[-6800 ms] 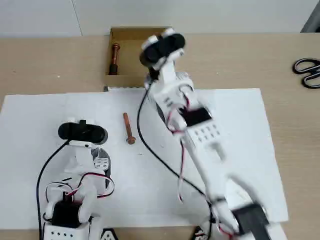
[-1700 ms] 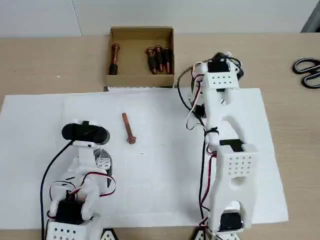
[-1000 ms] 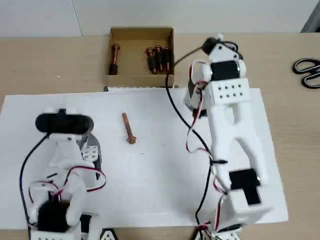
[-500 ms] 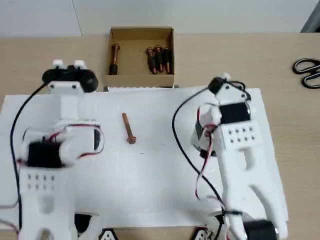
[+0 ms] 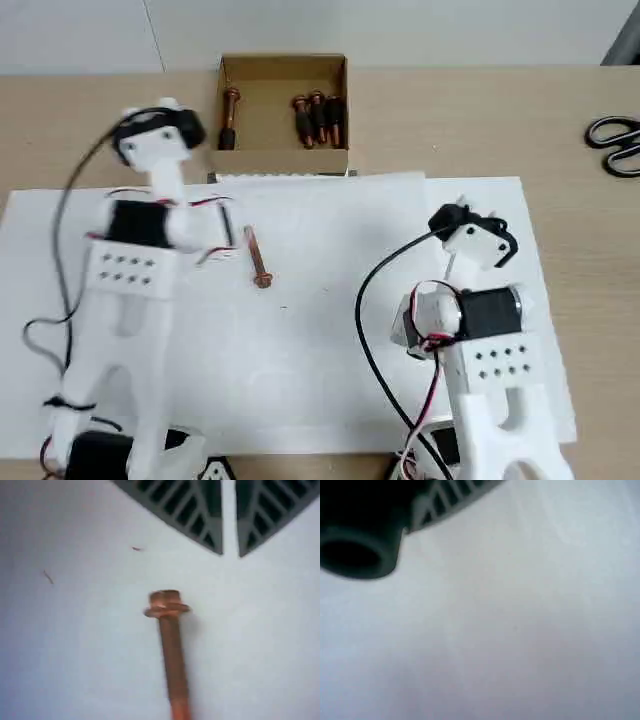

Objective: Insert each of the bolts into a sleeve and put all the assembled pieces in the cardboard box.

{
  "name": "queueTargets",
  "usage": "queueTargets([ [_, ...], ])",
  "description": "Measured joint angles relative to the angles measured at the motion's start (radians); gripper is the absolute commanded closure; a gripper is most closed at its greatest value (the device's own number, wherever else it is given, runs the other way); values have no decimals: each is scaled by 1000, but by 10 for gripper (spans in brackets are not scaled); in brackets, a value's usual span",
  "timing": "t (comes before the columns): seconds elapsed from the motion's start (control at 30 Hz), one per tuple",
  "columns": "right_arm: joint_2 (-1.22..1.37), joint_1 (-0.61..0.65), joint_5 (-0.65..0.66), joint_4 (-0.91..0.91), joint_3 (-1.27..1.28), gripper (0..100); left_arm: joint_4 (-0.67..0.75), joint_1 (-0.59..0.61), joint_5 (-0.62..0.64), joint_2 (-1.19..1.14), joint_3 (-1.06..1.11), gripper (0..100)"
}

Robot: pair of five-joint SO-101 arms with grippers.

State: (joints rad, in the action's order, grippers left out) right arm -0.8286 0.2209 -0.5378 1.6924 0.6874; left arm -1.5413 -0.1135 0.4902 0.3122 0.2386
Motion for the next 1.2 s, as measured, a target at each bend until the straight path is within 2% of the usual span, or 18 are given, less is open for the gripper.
queueTargets([
  [0.13,-41,-6,0,0,21,995,26,-58,107,-100,0,992],
  [0.3,-48,-89,3,0,23,995,75,-68,129,-204,0,991],
  [0.53,-51,-189,80,0,23,995,112,-68,130,-262,0,859],
  [1.0,-51,-190,84,0,23,995,256,-68,132,-437,0,852],
  [1.2,-51,-190,84,0,23,995,270,-68,132,-517,-61,852],
])
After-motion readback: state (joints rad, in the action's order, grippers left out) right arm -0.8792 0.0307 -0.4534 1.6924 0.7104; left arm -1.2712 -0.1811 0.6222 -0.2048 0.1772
